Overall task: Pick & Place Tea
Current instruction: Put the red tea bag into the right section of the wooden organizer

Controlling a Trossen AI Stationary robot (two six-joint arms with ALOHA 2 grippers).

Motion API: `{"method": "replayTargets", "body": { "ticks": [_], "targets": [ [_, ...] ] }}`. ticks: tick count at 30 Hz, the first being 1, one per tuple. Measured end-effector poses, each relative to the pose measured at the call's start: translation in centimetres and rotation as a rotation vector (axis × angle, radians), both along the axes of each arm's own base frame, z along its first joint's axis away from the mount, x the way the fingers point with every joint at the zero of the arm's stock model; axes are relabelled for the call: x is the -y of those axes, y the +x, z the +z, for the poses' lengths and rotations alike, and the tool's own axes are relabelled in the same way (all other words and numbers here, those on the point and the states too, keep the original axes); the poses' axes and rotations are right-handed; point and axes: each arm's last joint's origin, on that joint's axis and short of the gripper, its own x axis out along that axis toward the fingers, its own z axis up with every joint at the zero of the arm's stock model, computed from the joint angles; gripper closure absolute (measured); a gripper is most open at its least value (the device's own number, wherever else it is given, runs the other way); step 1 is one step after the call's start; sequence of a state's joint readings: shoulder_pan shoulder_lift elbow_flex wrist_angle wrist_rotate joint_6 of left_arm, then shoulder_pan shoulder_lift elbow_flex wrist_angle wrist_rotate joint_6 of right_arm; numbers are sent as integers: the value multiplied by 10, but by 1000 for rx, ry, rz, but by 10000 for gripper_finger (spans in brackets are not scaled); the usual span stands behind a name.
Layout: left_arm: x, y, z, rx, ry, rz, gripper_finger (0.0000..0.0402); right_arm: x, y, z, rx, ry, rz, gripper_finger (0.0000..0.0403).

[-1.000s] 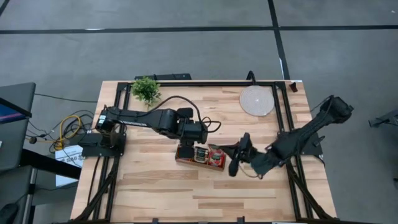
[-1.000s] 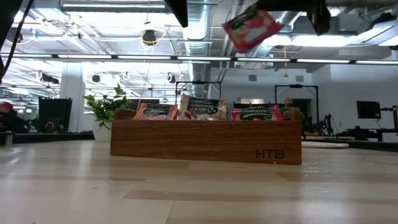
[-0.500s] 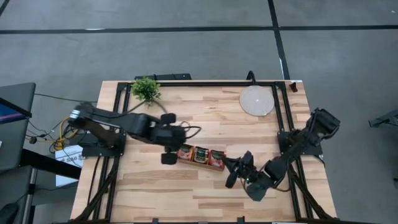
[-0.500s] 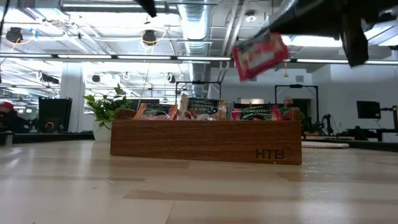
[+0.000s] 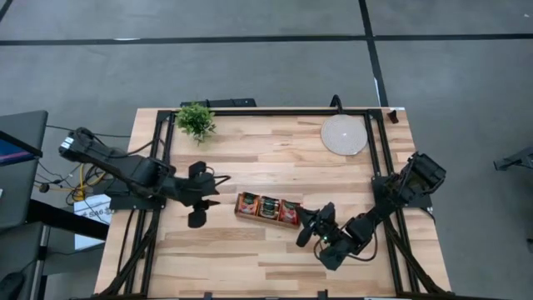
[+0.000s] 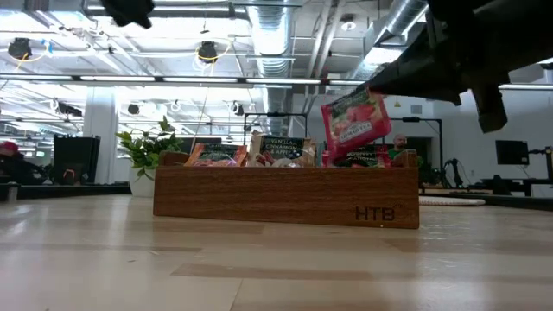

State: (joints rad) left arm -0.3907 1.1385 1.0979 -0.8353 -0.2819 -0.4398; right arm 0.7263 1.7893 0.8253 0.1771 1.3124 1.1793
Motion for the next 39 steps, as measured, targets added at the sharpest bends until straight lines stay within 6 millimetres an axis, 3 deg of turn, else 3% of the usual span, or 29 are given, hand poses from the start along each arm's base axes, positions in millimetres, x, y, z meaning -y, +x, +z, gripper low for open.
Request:
{"method": "replayTargets", "body": {
  "ticks": [13, 27, 39],
  "targets": [
    [0, -9, -24, -24, -8, -4, 266, 14, 8, -4, -77, 9, 2, 403],
    [0, -9, -26, -31, 19, -33, 266, 19, 10, -5, -86, 12, -10, 403],
    [0, -9, -25, -31, 27, -42, 266, 22, 14, -9, -132, 115, 46, 402]
  ]
}}
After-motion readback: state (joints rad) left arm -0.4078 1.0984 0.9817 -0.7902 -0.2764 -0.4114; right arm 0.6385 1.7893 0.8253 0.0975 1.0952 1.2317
